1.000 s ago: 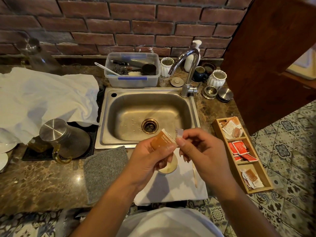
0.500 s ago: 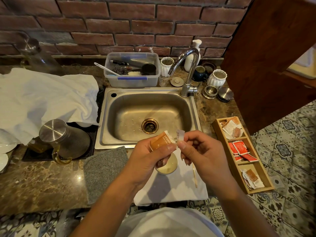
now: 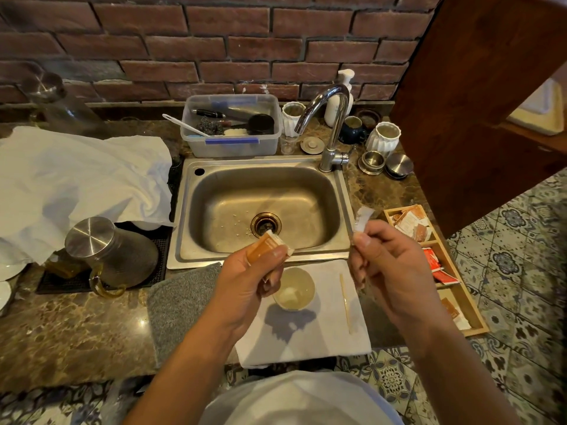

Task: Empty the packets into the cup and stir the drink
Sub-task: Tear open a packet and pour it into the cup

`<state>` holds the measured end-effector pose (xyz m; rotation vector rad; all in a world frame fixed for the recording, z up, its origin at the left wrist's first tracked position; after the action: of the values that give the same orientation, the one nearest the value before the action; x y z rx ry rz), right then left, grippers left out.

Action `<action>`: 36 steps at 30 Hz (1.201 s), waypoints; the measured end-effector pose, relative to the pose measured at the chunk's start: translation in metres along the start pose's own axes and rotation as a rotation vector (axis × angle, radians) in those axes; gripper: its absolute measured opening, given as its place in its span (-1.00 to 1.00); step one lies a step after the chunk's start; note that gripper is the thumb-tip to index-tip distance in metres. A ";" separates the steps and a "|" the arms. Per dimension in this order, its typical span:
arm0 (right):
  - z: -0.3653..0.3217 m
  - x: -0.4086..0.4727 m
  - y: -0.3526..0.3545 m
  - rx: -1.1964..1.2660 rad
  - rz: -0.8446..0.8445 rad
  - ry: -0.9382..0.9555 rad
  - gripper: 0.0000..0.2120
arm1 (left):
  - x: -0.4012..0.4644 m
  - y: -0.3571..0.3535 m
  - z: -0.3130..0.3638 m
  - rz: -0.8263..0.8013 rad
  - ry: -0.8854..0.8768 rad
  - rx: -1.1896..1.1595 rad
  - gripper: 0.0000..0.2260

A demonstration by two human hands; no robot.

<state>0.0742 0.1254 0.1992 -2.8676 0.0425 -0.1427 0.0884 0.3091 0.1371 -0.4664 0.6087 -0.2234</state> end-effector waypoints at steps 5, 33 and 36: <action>0.014 -0.007 0.008 -0.145 0.002 -0.081 -0.85 | -0.003 -0.004 0.002 0.048 0.007 -0.040 -0.76; 0.207 -0.087 0.232 -0.777 0.458 -0.758 -0.85 | 0.001 -0.008 -0.021 0.036 0.003 0.270 -0.77; 0.211 -0.089 0.237 -0.829 0.447 -0.784 -0.85 | 0.003 -0.006 -0.023 0.054 0.009 0.271 -0.75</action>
<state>0.0036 -0.0427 -0.0752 -3.3286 0.7185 1.3570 0.0764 0.2952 0.1217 -0.1872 0.5888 -0.2526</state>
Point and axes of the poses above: each hand's wrist, its own x-axis towards the middle knuckle, its own y-axis out of the back of the hand, z = x × y, the point moved 10 cm from there along x, towards the middle knuckle, and after that the axes turned 13 degrees about y, right-handed, at the moved point
